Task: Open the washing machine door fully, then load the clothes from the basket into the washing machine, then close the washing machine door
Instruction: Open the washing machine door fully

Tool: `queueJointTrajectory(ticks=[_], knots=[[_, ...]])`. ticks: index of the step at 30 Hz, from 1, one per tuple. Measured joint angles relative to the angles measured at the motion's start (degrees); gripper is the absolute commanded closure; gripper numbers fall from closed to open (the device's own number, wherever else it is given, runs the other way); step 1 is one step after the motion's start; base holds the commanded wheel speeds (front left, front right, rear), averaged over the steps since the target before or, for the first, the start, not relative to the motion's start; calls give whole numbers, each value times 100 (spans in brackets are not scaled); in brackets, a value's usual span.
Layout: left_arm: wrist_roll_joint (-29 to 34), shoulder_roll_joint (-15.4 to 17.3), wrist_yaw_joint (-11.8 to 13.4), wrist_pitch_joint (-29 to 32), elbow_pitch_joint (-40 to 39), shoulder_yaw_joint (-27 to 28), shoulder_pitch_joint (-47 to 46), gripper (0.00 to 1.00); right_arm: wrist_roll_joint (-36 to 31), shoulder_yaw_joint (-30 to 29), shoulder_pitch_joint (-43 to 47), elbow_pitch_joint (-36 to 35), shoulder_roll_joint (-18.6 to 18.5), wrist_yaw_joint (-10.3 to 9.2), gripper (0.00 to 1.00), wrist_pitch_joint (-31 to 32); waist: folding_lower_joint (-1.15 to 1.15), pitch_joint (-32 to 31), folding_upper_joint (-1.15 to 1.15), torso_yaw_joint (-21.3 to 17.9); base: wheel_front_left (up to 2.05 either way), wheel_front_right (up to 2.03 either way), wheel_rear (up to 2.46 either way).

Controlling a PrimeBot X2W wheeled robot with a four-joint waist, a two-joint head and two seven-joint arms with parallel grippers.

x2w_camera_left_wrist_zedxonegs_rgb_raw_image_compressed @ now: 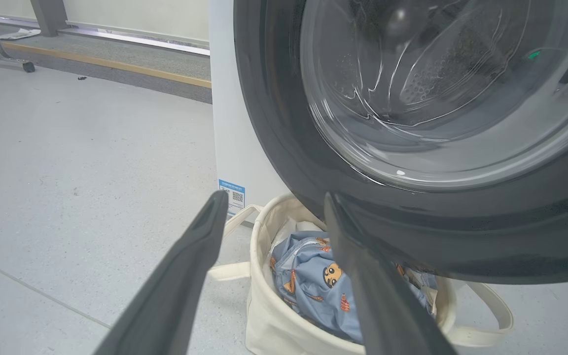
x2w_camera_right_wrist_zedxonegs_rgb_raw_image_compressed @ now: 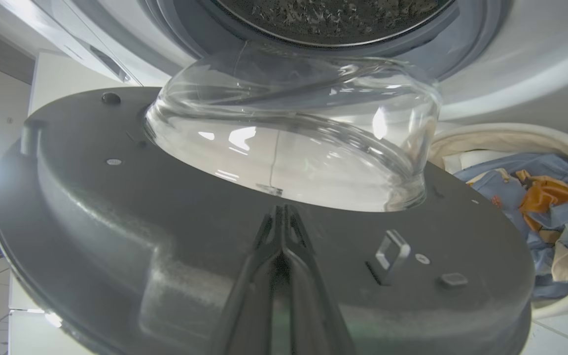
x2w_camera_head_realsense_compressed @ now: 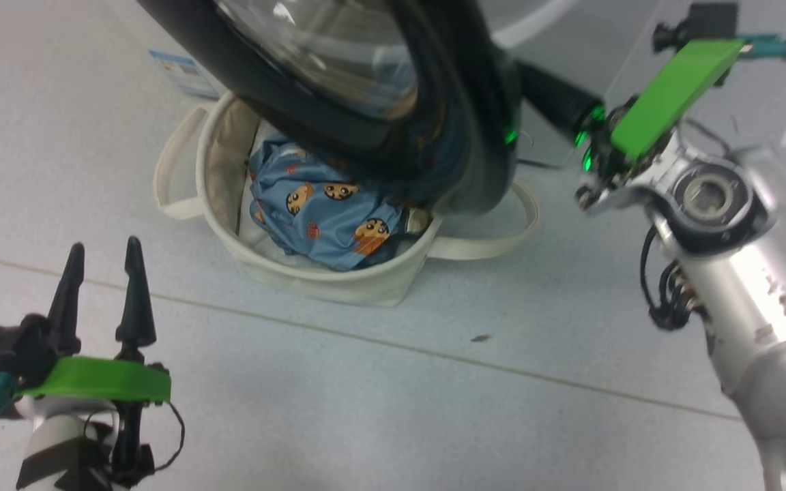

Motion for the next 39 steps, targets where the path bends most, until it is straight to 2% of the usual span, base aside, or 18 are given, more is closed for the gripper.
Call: queueJointTrajectory(ticks=[12, 20, 32, 39], knots=[[-8, 15, 0, 0, 229, 122, 603, 0, -231, 720, 924, -7, 90, 0, 100, 316, -1, -984, 0, 199, 0, 0, 0], [42, 73, 0, 1, 338, 108, 963, 0, -223, 760, 1201, 296, 294, 0, 100, 186, -1, -1594, 0, 699, 0, 0, 0], [42, 221, 0, 1, 344, 68, 1057, 0, -205, 687, 1201, 568, 481, 0, 100, 66, -1, -1928, 0, 1659, 0, 0, 0], [-26, 221, 16, 1, 126, 151, 1069, 0, -152, 743, 1069, 764, 700, 0, 100, 74, 2, -1741, 0, 1839, 0, 0, 0]])
